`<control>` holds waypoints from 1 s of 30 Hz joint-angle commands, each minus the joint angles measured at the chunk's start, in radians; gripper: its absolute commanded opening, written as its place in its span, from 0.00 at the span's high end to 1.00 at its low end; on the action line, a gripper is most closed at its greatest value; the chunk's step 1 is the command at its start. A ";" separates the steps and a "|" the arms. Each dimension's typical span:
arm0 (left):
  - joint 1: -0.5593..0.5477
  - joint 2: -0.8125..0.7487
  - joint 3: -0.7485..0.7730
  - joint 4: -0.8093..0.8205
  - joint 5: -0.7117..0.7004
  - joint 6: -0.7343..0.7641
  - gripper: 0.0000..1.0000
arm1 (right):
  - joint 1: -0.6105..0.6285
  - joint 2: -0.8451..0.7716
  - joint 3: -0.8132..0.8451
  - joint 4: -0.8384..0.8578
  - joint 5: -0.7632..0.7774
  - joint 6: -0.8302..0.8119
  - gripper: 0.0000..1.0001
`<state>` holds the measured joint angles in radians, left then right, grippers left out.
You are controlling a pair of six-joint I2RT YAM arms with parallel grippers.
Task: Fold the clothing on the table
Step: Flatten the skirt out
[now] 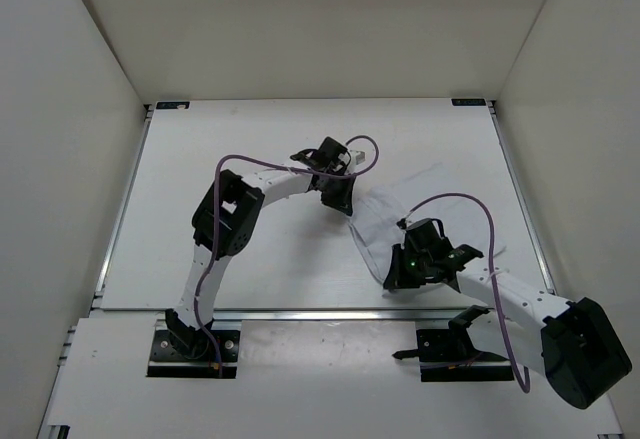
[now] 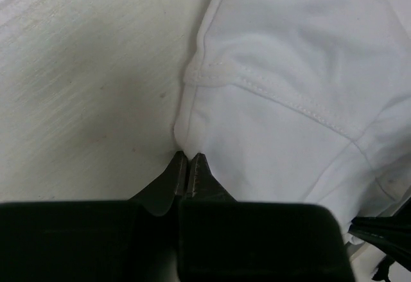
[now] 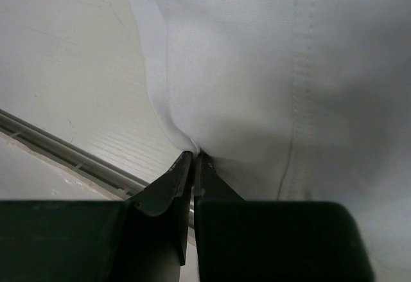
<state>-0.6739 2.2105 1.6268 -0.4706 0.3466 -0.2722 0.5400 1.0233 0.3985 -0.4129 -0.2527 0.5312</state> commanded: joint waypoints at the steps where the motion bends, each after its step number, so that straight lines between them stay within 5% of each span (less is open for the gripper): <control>1: 0.025 -0.010 0.016 -0.062 0.051 0.033 1.00 | -0.037 -0.051 0.029 -0.035 0.026 -0.013 1.00; 9: 0.278 -0.354 0.016 -0.108 0.125 -0.025 1.00 | -0.337 -0.086 0.392 -0.034 -0.065 -0.204 1.00; 15: 0.330 -0.691 -0.111 -0.030 0.149 -0.160 1.00 | -0.305 -0.078 0.621 0.000 -0.033 -0.234 1.00; 23: 0.384 -1.064 -0.309 0.061 0.121 -0.309 1.00 | -0.279 -0.324 0.626 0.101 -0.032 -0.229 0.99; 30: 0.404 -1.075 -0.312 0.059 0.111 -0.340 1.00 | -0.532 -0.302 0.617 0.190 -0.308 -0.165 1.00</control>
<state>-0.3069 1.1397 1.3407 -0.4229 0.5049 -0.5877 0.0799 0.6880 1.0245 -0.3050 -0.4877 0.3408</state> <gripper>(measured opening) 0.031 0.008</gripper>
